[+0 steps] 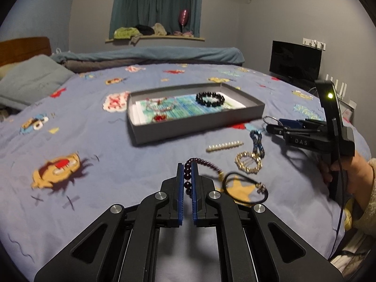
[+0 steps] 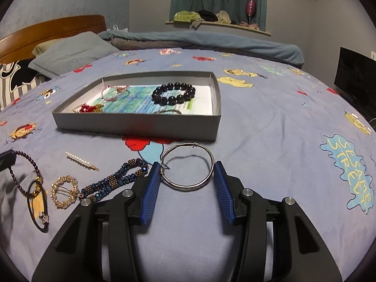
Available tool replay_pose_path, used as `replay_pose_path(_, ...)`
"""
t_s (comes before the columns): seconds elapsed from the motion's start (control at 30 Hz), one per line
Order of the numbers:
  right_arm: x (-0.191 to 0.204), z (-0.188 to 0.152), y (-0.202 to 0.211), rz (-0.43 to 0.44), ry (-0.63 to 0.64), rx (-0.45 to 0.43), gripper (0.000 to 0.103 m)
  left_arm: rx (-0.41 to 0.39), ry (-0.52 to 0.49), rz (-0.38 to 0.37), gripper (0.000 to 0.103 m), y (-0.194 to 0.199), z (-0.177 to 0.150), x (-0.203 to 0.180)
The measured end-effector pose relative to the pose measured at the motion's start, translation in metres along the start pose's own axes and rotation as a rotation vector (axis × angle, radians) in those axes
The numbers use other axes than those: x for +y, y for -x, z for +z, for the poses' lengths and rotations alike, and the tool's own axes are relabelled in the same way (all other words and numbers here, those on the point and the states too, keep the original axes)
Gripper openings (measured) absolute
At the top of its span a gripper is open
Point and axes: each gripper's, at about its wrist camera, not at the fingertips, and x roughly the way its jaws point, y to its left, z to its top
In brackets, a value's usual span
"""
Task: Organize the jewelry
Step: 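Lift the bracelet and hoop and carry them over the gray tray with both tools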
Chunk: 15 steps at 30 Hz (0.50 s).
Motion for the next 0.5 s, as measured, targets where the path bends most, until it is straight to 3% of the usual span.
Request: replay_pose_path(0.5, 0.004, 0.014, 0.013, 0.077, 0.002, 0.002, 0.046, -0.05, -0.019, -0.034, 0.006, 0.006, 0.045, 0.018)
